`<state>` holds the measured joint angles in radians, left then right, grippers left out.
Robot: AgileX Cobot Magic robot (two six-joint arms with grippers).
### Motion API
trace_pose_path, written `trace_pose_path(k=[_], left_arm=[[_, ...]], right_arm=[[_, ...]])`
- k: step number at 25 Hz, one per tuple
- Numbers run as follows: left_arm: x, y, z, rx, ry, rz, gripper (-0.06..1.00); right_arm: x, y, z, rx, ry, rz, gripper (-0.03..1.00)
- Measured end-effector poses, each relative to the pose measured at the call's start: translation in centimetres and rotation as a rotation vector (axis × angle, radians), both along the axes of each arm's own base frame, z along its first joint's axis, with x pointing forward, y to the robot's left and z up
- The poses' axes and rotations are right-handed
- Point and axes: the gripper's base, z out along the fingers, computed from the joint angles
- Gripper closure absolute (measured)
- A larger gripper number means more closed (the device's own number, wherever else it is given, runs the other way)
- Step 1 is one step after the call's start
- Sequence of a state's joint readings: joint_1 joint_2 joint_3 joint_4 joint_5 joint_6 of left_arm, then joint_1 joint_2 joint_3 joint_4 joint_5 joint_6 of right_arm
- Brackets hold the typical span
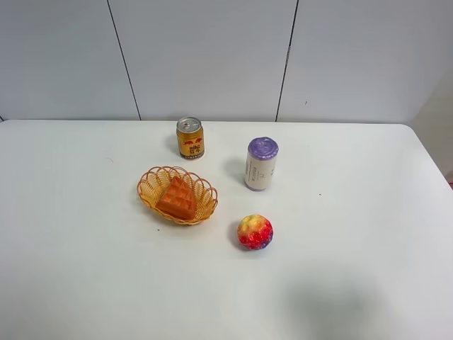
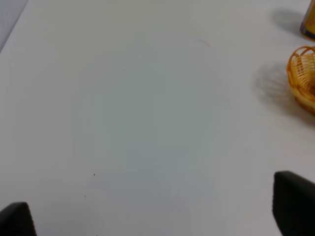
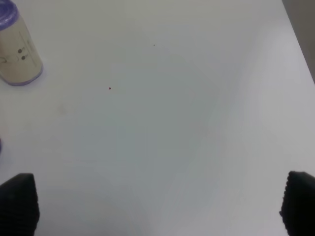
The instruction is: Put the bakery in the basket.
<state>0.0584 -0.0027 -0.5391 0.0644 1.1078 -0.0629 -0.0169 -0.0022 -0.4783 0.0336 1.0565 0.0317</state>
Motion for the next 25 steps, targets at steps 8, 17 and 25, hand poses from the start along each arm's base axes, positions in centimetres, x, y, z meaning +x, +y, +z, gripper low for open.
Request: trace_pose_path(k=[8,17,25], left_arm=[[0.00,0.00,0.00,0.000,0.000,0.000,-0.02],[0.01,0.01,0.03,0.001,-0.003,0.000,-0.03],[0.01,0.01,0.03,0.005,-0.003,-0.002,-0.04]], right_arm=[[0.00,0.00,0.00,0.000,0.000,0.000,-0.02],[0.00,0.00,0.00,0.000,0.000,0.000,-0.02],[0.00,0.00,0.00,0.000,0.000,0.000,-0.03]])
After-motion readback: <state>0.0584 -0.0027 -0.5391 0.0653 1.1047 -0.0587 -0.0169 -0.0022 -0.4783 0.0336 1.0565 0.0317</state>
